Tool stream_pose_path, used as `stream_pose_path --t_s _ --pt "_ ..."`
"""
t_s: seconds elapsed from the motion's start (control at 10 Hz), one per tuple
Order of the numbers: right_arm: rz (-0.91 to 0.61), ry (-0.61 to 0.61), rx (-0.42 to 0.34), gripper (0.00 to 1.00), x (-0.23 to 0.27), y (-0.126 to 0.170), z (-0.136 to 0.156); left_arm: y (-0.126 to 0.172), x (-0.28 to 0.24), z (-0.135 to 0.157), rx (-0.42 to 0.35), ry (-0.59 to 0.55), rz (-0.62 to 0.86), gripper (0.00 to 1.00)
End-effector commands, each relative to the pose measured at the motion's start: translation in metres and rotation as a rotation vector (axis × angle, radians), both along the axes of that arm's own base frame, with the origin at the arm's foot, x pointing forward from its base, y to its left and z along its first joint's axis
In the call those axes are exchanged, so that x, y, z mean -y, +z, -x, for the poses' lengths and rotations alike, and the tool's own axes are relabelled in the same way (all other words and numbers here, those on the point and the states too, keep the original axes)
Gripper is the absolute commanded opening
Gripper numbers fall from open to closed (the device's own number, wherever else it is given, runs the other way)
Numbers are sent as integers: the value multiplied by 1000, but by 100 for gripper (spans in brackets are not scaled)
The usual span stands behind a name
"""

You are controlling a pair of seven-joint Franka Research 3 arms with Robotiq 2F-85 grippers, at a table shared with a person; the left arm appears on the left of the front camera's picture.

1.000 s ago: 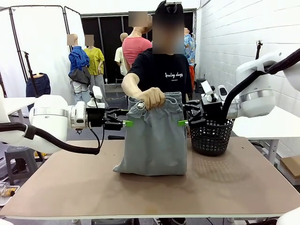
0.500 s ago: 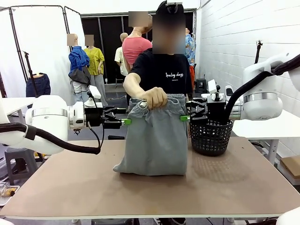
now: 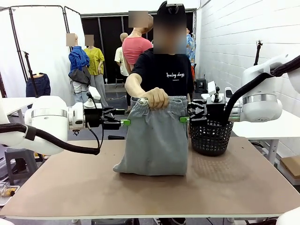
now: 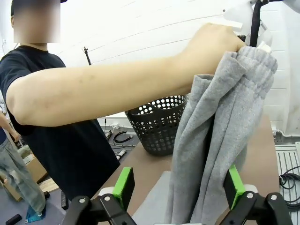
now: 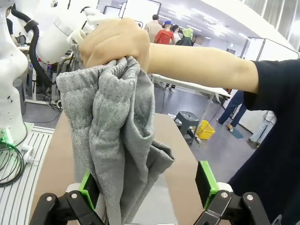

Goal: Fold the training pants.
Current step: Release the ends of the Training pants and then grab the overlapped ends.

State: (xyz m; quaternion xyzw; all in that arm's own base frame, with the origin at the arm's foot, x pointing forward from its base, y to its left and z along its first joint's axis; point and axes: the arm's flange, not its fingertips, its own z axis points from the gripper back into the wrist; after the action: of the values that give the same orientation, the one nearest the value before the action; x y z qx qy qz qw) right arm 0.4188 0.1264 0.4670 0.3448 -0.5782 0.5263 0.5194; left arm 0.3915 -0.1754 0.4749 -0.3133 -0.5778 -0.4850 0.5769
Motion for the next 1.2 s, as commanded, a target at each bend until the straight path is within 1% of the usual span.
stream_pose_path --t_s 0.0,0.1,0.2,0.3,0.5,0.8,1.0,1.1 --pt "-7 3 -22 100 -2 -1 3 -7 0 3 16 76 11 100" --pt "-3 19 -35 100 -2 -2 4 -7 -1 4 13 48 19 100" --pt "-6 46 -54 100 -2 -2 4 -7 2 4 -2 -67 59 100" --pt "-5 71 -72 100 -1 -1 7 -7 4 4 -18 -114 41 100" --pt "8 110 -100 100 -1 -3 12 -7 10 2 -40 -169 3 100" --pt "22 156 -131 100 -5 -12 18 -10 18 -1 -65 -193 -18 100" --pt "17 197 -154 100 -9 -17 20 -11 22 -4 -70 -199 -19 100" --pt "16 190 -148 100 -10 -18 22 -13 25 -4 -71 -196 -11 100"
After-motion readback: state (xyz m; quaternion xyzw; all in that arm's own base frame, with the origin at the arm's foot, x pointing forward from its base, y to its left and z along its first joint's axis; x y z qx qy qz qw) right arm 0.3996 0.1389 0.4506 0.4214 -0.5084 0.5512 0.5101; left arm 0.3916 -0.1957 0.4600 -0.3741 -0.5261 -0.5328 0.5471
